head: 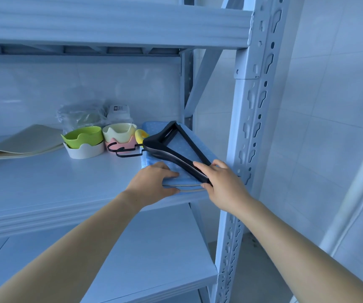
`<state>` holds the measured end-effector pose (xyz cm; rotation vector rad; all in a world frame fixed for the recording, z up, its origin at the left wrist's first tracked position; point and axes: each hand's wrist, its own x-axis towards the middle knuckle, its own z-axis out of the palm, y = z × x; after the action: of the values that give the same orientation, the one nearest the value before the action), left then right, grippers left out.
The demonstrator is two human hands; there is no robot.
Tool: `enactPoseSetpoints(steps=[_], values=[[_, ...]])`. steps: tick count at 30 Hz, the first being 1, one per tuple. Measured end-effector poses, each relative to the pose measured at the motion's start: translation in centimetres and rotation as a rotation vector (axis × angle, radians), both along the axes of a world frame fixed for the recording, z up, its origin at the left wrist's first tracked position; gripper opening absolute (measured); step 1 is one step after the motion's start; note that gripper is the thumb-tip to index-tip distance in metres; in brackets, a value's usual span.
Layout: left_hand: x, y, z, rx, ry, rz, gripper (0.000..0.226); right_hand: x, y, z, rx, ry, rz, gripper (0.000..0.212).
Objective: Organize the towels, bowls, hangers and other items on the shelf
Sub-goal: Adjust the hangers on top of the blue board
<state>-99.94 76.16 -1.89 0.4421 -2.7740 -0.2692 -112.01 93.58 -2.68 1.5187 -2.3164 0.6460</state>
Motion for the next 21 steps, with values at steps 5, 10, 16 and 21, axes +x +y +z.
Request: enactPoseSetpoints(steps=[5, 10, 16, 21], values=[[-0.3, -0.4, -0.1, 0.003, 0.015, 0.008, 0.049, -0.3, 0.0, -0.2, -0.039, 0.002, 0.014, 0.056], [-0.8, -0.8, -0.1, 0.021, 0.025, 0.032, 0.048, -0.8, -0.8, -0.3, -0.072, -0.045, 0.008, 0.056], [-1.8, -1.6, 0.3, 0.013, -0.019, 0.073, 0.05, -1.9, -2.1, -0.4, -0.11, -0.121, -0.03, 0.058], [-2.7, -2.7, 1.8, -0.051, -0.082, 0.077, 0.054, -2.2, -2.3, -0.4, -0.098, -0.079, -0.049, 0.055]])
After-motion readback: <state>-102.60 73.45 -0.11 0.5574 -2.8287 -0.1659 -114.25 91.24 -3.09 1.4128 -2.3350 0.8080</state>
